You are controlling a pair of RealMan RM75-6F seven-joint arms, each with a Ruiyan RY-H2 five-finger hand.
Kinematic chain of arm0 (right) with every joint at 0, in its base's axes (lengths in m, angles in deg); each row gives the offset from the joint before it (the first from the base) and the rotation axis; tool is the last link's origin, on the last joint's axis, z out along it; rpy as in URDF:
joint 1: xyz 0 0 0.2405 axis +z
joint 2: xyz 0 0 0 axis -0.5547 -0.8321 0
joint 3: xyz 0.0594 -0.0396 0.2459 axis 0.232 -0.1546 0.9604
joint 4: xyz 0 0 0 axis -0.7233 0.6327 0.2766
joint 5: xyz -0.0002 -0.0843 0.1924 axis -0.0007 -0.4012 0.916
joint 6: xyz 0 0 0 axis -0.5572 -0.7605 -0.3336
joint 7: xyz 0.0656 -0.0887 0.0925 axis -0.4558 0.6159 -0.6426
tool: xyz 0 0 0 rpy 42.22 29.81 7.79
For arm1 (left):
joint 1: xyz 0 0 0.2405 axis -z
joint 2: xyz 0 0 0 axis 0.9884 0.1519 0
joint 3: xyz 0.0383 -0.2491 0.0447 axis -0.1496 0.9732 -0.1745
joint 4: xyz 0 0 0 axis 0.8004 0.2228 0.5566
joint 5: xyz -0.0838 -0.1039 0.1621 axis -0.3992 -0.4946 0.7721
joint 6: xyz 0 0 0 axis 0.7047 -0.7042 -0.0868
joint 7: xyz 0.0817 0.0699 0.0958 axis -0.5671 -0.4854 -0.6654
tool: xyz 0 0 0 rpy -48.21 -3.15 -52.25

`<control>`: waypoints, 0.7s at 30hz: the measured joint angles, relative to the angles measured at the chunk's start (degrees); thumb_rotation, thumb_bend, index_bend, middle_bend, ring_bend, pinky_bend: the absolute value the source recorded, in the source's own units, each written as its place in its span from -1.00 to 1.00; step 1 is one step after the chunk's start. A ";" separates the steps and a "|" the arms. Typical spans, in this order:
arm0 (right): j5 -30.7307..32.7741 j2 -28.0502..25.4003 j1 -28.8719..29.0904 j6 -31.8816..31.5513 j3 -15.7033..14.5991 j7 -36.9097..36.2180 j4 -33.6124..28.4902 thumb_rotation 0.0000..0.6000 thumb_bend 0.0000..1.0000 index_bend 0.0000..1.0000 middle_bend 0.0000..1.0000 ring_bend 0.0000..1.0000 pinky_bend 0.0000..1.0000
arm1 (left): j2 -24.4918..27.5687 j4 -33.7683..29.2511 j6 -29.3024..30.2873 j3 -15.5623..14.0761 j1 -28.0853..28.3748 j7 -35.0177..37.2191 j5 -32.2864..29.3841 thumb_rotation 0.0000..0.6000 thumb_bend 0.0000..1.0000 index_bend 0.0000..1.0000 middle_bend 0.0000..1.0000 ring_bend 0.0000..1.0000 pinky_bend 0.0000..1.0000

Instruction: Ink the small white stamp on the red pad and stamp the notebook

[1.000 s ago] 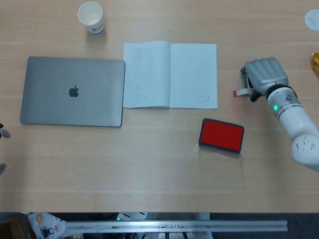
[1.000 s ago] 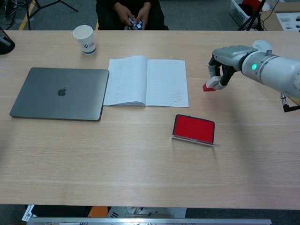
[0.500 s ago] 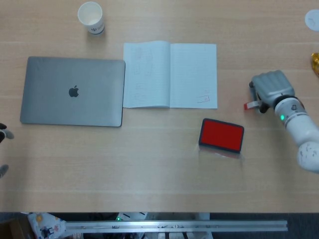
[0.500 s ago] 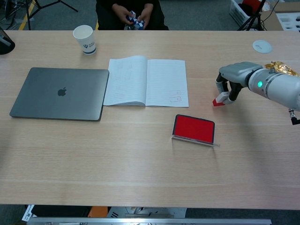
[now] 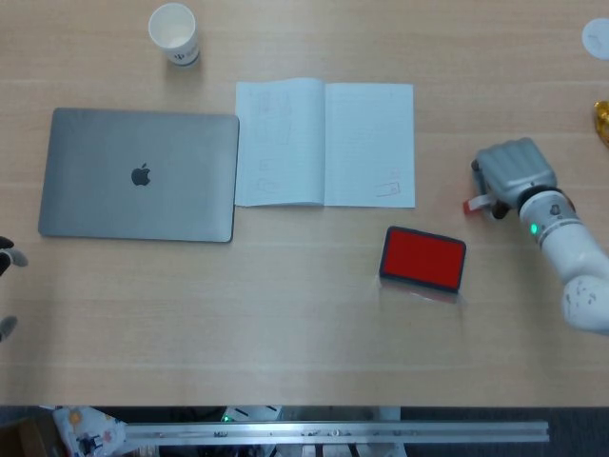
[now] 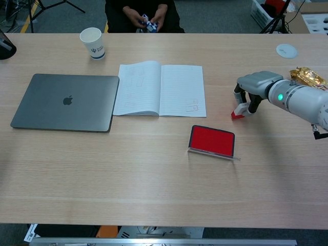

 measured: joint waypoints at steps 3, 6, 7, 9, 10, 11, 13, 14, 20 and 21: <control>-0.38 0.42 0.05 -0.21 -0.17 -0.07 0.39 1.00 -0.19 0.11 0.01 -0.08 -0.21 | 0.03 -0.05 -0.03 0.03 0.01 -0.03 -0.16 1.00 -0.64 -0.40 -0.57 -0.46 -0.49; -0.80 0.87 0.06 -0.38 -0.28 -0.22 0.76 1.00 -0.24 0.08 -0.01 -0.09 -0.22 | 0.08 -0.06 -0.01 -0.03 -0.02 -0.01 -0.10 1.00 -0.64 -0.40 -0.57 -0.46 -0.49; -0.89 0.94 0.06 -0.43 -0.33 -0.23 0.79 1.00 -0.27 0.06 -0.01 -0.09 -0.24 | 0.10 -0.05 0.01 -0.04 -0.04 0.02 -0.10 1.00 -0.64 -0.40 -0.57 -0.46 -0.49; -1.07 1.08 0.08 -0.63 -0.51 -0.13 0.82 1.00 -0.29 0.04 -0.02 -0.10 -0.25 | 0.13 -0.02 -0.03 -0.03 -0.04 0.02 -0.22 1.00 -0.64 -0.40 -0.57 -0.46 -0.49; -1.16 1.11 0.08 -0.69 -0.55 -0.12 0.80 1.00 -0.29 0.03 -0.02 -0.10 -0.25 | 0.14 0.00 -0.04 -0.04 -0.05 0.02 -0.25 1.00 -0.64 -0.40 -0.57 -0.46 -0.49; -1.27 1.12 0.07 -0.73 -0.58 -0.13 0.77 1.00 -0.29 0.03 -0.02 -0.10 -0.25 | 0.16 0.01 -0.04 -0.05 -0.06 0.04 -0.25 1.00 -0.64 -0.40 -0.57 -0.46 -0.49; -1.55 0.98 0.01 -0.80 -0.70 -0.21 0.56 1.00 -0.29 0.00 -0.03 -0.11 -0.25 | 0.20 -0.01 -0.03 -0.08 -0.07 0.14 -0.23 1.00 -0.64 -0.40 -0.57 -0.46 -0.49; -1.71 0.87 -0.02 -0.85 -0.74 -0.25 0.43 1.00 -0.29 -0.02 -0.04 -0.11 -0.25 | 0.23 0.00 -0.01 -0.08 -0.08 0.18 -0.21 1.00 -0.64 -0.40 -0.57 -0.46 -0.49; -3.39 -0.35 -0.61 -1.67 -0.96 -1.00 -1.00 1.00 -0.29 -0.03 -0.04 -0.12 -0.25 | 0.24 0.13 -0.13 -0.13 -0.04 0.29 -0.13 1.00 -0.64 -0.40 -0.58 -0.46 -0.49; -3.89 -0.63 -0.79 -1.90 -1.03 -1.16 -1.34 1.00 -0.29 -0.03 -0.04 -0.11 -0.25 | 0.21 0.17 -0.15 -0.15 -0.04 0.31 -0.11 1.00 -0.64 -0.40 -0.58 -0.46 -0.49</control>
